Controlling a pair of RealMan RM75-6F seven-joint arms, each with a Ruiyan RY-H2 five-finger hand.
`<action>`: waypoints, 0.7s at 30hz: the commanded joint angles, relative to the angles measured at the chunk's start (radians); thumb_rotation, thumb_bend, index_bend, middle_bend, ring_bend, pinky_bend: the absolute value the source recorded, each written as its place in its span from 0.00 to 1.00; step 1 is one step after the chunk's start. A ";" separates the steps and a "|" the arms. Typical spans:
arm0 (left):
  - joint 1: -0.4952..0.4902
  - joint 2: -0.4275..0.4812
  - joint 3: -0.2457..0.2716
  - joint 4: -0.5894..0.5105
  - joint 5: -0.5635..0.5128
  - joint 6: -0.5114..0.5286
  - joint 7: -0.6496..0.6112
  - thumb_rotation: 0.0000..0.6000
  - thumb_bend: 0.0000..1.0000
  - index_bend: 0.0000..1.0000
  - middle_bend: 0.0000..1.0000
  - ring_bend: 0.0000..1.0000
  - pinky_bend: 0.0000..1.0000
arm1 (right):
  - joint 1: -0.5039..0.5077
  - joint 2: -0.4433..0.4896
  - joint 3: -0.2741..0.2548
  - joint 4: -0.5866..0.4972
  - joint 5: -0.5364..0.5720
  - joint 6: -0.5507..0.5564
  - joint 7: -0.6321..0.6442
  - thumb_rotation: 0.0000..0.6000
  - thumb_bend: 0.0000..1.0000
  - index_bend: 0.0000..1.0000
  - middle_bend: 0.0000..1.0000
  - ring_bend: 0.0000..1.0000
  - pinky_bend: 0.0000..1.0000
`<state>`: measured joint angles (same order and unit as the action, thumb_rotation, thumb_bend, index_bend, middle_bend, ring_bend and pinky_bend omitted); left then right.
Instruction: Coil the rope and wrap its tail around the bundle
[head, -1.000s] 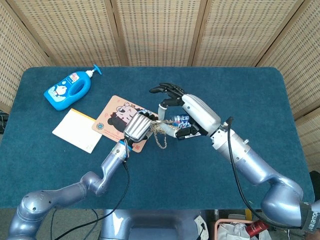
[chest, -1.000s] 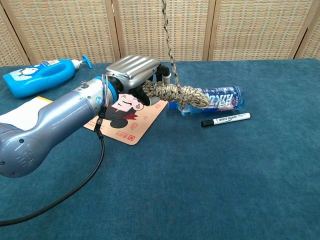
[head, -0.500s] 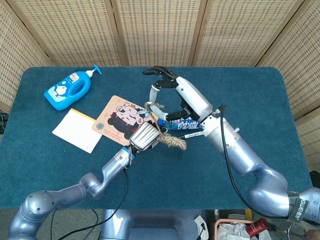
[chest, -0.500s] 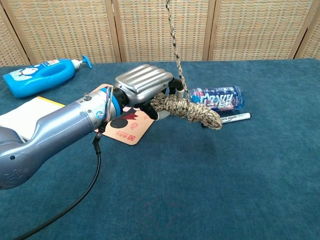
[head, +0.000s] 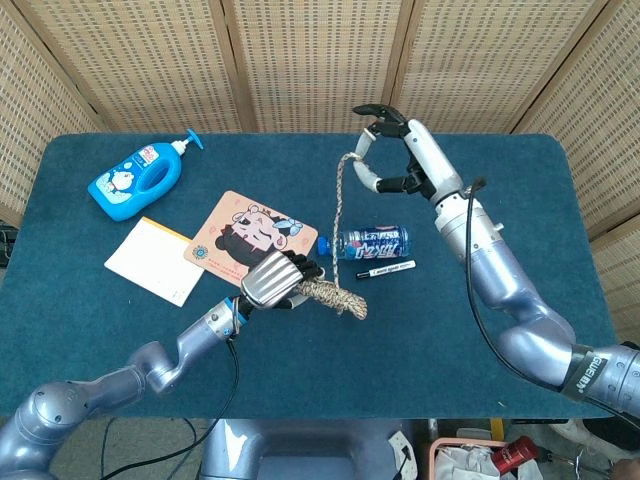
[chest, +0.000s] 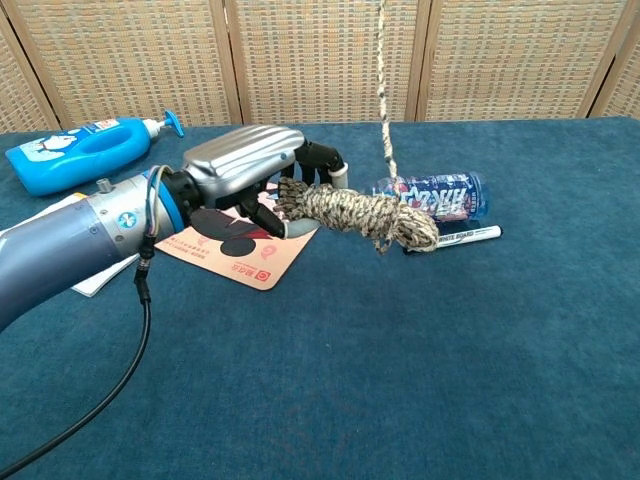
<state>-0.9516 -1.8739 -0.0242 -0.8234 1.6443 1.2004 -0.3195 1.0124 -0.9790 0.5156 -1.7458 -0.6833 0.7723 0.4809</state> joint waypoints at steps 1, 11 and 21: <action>0.031 0.063 0.044 0.010 0.045 0.067 -0.224 1.00 0.79 0.61 0.50 0.45 0.53 | -0.004 -0.039 -0.018 0.073 0.045 -0.039 0.002 1.00 0.52 0.71 0.14 0.00 0.00; 0.061 0.075 0.070 0.031 0.113 0.217 -0.369 1.00 0.80 0.62 0.50 0.45 0.53 | -0.024 -0.123 -0.047 0.218 0.137 -0.112 0.010 1.00 0.52 0.72 0.14 0.00 0.00; 0.064 0.074 0.012 -0.037 0.068 0.233 -0.425 1.00 0.80 0.62 0.51 0.45 0.53 | -0.104 -0.143 -0.049 0.235 0.108 -0.170 0.057 1.00 0.52 0.71 0.14 0.00 0.00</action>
<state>-0.8896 -1.8012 0.0006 -0.8440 1.7246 1.4319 -0.7318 0.9228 -1.1173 0.4708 -1.5136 -0.5688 0.6129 0.5288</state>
